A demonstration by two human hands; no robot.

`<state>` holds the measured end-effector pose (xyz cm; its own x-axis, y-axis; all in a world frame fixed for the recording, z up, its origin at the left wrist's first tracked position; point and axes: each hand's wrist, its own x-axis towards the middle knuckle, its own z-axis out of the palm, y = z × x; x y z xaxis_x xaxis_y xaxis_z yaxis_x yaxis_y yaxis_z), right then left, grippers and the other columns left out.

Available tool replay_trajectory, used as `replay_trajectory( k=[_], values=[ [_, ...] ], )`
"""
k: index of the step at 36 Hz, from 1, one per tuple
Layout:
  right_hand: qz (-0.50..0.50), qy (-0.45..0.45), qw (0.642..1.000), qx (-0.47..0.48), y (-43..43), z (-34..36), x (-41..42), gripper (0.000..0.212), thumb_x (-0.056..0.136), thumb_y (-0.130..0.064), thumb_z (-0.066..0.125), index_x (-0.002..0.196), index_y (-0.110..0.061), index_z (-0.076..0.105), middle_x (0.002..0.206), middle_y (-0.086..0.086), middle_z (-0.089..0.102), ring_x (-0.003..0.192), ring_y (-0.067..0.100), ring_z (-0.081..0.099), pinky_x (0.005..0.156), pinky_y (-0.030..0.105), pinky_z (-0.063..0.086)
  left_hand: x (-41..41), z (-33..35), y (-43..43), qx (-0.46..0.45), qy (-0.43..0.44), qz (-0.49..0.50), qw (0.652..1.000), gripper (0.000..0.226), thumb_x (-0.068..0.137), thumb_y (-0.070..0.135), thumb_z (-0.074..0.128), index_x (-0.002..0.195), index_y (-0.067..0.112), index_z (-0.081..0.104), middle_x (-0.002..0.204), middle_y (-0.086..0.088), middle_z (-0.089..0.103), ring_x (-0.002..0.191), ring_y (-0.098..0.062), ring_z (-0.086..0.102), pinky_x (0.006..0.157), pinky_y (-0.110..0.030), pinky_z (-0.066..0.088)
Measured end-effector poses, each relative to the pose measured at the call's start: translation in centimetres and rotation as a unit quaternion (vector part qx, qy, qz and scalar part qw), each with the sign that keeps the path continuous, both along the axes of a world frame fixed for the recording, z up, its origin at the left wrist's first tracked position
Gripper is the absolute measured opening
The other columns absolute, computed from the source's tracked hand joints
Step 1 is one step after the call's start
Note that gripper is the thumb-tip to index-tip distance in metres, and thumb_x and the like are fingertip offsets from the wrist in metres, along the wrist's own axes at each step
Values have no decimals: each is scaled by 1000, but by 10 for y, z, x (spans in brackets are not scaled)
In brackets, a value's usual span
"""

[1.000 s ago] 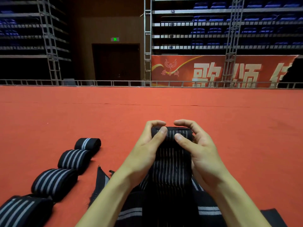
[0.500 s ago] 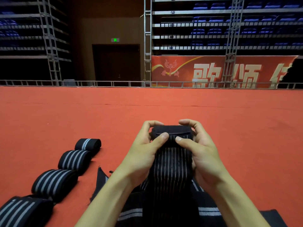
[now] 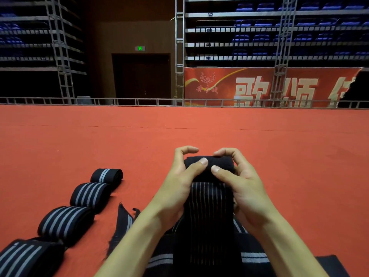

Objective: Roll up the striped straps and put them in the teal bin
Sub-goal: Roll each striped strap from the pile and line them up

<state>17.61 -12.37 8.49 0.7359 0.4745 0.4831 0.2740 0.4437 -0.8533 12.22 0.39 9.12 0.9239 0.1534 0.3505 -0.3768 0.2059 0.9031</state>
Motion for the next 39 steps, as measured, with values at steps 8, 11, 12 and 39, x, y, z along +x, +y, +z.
replay_trajectory(
  k=[8,11,12,39],
  values=[
    [-7,-12,1000,27,2,0,0,31,70,-4,63,92,-26,60,88,1,65,81,17,62,72,33,54,0,2,3,32,12,6,999,17,88,30,58,102,22,54,98,-9,62,78,-20,59,63,-32,50],
    [-9,9,999,36,3,2,-2,38,74,9,62,98,-22,59,92,8,64,83,20,62,69,33,57,-2,4,3,13,-10,-3,1000,15,89,18,60,103,20,55,93,-11,62,70,-20,60,57,-31,52],
    [-8,22,999,35,2,3,-3,41,79,14,60,101,-20,58,95,11,63,82,22,63,67,33,58,-3,3,4,10,-19,-1,1000,15,92,11,59,103,19,55,92,-10,62,68,-20,60,55,-30,52],
    [-28,-23,999,27,5,-1,-3,28,71,-7,65,90,-28,66,89,3,63,86,23,59,84,53,53,-3,4,3,1,21,20,1000,8,96,22,55,101,16,56,80,-2,62,67,-13,62,54,-26,51]
  ],
)
